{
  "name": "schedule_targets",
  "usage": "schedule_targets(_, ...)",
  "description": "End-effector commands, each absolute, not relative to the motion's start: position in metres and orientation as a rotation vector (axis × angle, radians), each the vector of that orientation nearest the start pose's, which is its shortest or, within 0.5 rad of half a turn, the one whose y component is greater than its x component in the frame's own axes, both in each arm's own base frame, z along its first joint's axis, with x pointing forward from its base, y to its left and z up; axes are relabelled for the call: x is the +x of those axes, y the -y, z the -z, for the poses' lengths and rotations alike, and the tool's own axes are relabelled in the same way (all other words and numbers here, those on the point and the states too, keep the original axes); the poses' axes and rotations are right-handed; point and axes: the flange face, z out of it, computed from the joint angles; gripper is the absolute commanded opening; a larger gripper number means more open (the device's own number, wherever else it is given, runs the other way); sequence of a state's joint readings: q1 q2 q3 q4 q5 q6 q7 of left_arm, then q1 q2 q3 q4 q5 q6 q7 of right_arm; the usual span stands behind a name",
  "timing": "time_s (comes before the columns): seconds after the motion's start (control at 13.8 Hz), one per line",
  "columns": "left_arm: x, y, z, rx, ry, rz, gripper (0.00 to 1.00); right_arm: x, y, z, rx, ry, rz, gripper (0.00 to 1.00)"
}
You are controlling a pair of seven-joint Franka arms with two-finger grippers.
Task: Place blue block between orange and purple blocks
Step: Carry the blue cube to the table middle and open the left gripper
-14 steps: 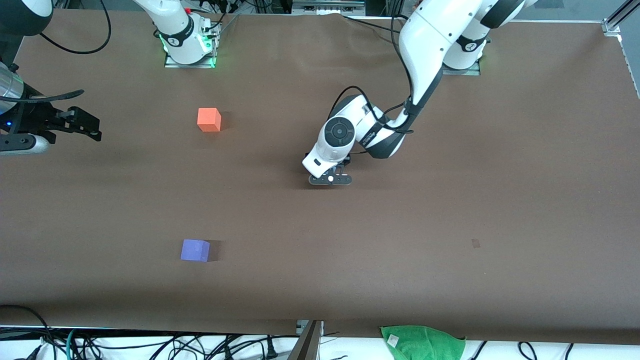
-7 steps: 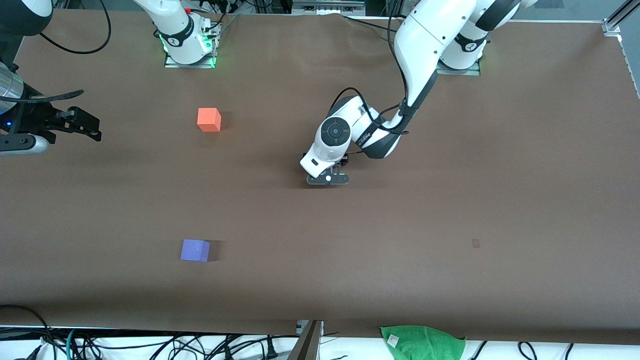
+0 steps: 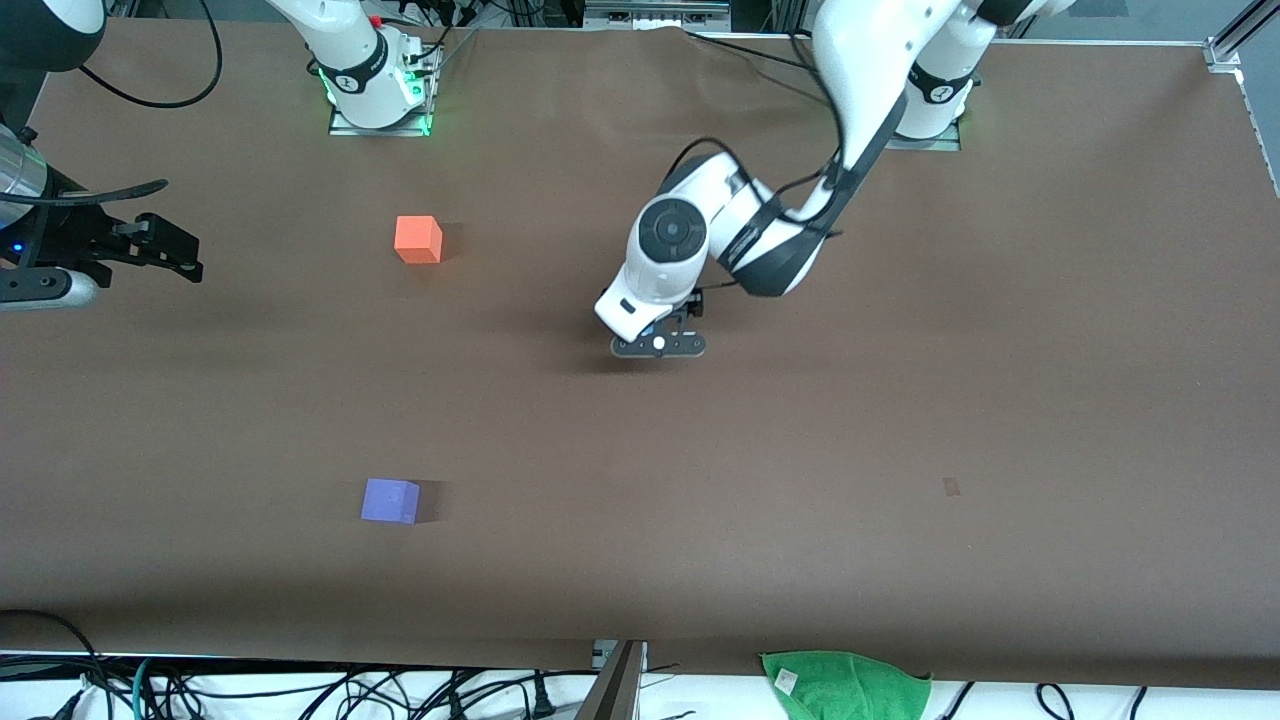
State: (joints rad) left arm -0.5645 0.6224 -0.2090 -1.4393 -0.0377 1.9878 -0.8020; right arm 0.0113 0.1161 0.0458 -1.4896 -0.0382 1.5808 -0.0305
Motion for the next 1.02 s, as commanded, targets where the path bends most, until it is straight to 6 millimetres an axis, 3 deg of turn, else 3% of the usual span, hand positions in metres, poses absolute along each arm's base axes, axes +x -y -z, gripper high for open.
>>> schedule_targets(0.0, 0.542, 0.412, -0.406, -3.141, 0.219, -0.225, 1.00, 0.589, -0.027, -0.600, -3.167, 0.159, -0.034, 1.00)
schedule_targets(0.15, 0.553, 0.368, -0.444, -3.104, 0.267, -0.211, 1.00, 0.589, -0.031, -0.600, -3.167, 0.166, -0.033, 1.00)
schedule_targets(0.51, 0.586, 0.206, -0.516, -3.083, 0.057, -0.269, 1.00, 0.594, -0.041, -0.584, -3.163, 0.171, -0.084, 1.00)
schedule_targets(0.65, 0.592, 0.148, -0.540, -3.102, -0.021, -0.252, 1.00, 0.593, -0.058, -0.582, -3.162, 0.219, -0.098, 1.00)
schedule_targets(0.94, 0.594, 0.079, -0.568, -3.078, -0.181, -0.179, 1.00, 0.592, -0.088, -0.574, -3.167, 0.329, -0.113, 1.00)
